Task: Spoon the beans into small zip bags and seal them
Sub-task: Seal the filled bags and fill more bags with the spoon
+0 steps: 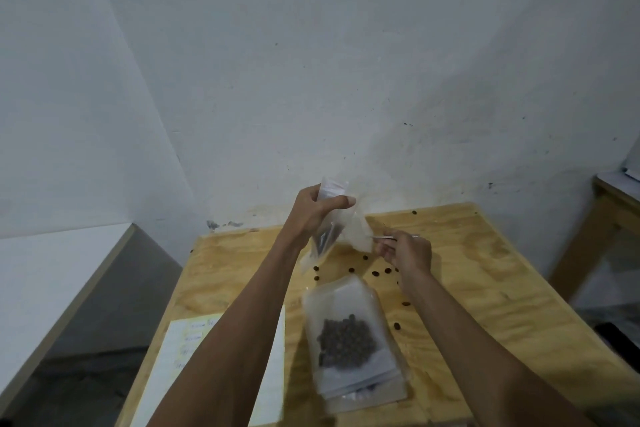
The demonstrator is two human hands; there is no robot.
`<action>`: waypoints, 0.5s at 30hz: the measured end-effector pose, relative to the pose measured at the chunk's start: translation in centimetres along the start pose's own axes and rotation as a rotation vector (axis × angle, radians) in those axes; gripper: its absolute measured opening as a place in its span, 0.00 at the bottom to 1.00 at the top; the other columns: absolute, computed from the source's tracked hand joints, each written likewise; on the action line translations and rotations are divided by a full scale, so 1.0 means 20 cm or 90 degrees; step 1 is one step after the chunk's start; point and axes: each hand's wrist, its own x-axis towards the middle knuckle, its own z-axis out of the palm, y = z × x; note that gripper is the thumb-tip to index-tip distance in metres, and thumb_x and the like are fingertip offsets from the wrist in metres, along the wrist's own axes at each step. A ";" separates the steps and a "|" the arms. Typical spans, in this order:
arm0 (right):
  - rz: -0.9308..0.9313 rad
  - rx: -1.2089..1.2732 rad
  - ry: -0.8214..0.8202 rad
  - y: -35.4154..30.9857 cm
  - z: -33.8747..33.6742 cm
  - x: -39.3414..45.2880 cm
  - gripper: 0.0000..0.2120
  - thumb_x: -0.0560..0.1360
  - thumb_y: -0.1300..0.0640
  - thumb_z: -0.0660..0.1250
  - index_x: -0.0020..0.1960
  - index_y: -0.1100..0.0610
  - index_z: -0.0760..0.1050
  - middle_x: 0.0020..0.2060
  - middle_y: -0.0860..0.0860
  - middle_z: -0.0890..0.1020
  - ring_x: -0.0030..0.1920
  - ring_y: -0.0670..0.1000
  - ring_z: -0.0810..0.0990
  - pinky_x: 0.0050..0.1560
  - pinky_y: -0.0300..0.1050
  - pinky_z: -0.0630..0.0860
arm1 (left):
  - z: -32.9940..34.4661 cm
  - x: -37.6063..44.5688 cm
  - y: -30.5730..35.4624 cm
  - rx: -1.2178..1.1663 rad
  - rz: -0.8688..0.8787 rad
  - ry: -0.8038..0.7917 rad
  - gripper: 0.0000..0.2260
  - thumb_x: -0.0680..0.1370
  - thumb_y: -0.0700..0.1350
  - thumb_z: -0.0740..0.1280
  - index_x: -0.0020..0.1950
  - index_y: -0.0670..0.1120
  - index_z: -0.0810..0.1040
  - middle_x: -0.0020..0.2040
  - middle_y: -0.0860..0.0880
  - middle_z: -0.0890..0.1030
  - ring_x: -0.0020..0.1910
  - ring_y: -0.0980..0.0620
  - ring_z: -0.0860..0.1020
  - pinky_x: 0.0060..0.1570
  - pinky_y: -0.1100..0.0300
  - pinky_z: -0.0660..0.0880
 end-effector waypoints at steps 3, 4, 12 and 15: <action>-0.024 -0.005 0.032 0.00 -0.01 0.02 0.06 0.78 0.66 0.65 0.49 0.63 0.81 0.39 0.59 0.87 0.39 0.57 0.87 0.39 0.43 0.84 | -0.04 -0.01 -0.03 0.055 -0.005 0.013 0.20 0.64 0.53 0.79 0.49 0.41 0.84 0.47 0.42 0.86 0.47 0.42 0.84 0.48 0.45 0.80; -0.028 -0.001 0.041 0.00 -0.02 0.02 0.07 0.79 0.66 0.64 0.49 0.62 0.81 0.39 0.59 0.87 0.40 0.57 0.87 0.42 0.45 0.85 | -0.06 -0.02 -0.06 0.076 -0.005 0.011 0.18 0.65 0.51 0.79 0.48 0.43 0.84 0.46 0.44 0.86 0.45 0.46 0.85 0.47 0.48 0.80; -0.046 0.050 0.072 -0.03 -0.02 0.03 0.08 0.80 0.64 0.63 0.52 0.64 0.81 0.41 0.60 0.87 0.40 0.56 0.87 0.37 0.43 0.83 | -0.11 -0.09 -0.18 0.264 0.001 -0.010 0.24 0.65 0.49 0.83 0.58 0.51 0.80 0.51 0.57 0.81 0.48 0.57 0.80 0.47 0.60 0.79; -0.067 0.050 0.063 -0.06 -0.01 0.01 0.08 0.80 0.64 0.63 0.49 0.63 0.81 0.42 0.60 0.87 0.41 0.57 0.88 0.36 0.42 0.83 | -0.09 -0.10 -0.22 0.314 0.029 0.013 0.32 0.65 0.51 0.83 0.66 0.49 0.77 0.58 0.53 0.78 0.53 0.53 0.77 0.47 0.62 0.75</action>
